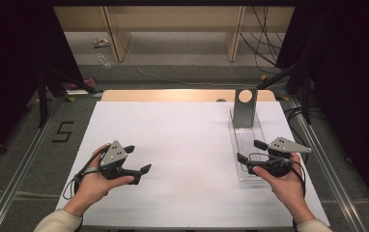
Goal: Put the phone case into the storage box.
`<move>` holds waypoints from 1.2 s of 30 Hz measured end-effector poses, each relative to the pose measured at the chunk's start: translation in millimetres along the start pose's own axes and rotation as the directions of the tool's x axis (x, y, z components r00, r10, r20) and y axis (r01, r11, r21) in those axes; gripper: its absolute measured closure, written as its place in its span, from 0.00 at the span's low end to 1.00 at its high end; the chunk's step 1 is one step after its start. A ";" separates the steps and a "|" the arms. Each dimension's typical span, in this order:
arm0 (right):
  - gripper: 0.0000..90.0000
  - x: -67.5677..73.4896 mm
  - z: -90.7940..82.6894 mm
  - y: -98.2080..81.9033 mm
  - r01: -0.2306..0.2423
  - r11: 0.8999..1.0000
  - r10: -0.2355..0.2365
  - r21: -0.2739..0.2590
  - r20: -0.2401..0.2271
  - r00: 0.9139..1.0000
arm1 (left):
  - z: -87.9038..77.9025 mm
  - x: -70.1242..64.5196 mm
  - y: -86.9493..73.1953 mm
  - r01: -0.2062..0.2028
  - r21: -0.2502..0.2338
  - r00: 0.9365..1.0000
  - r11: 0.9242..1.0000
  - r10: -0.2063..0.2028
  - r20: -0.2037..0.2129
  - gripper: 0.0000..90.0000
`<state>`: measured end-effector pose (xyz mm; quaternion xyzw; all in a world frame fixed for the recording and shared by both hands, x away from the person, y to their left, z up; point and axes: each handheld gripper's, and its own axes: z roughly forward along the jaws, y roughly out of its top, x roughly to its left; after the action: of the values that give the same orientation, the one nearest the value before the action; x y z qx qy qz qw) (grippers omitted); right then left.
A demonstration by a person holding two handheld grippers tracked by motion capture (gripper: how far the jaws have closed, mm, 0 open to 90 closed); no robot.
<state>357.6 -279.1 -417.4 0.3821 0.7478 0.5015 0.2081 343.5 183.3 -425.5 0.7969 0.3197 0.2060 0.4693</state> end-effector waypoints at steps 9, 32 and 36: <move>0.18 0.9 -1.3 -2.9 -0.002 1.000 0.002 0.002 -0.001 1.000 | 0.1 -1.0 -2.8 -0.003 -0.001 1.000 1.000 0.003 0.004 0.16; 0.18 3.4 -5.0 -13.4 0.004 1.000 -0.004 0.012 -0.014 1.000 | -3.6 -0.7 -11.0 -0.013 -0.003 1.000 1.000 0.013 0.010 0.15; 0.18 3.4 -4.5 -14.1 0.005 1.000 -0.005 0.009 -0.017 1.000 | -4.2 -0.6 -12.5 -0.013 -0.003 1.000 1.000 0.013 0.010 0.15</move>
<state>347.2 -282.0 -428.2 0.3770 0.7528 0.5007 0.2011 336.5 189.9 -434.5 0.7992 0.3120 0.2056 0.4708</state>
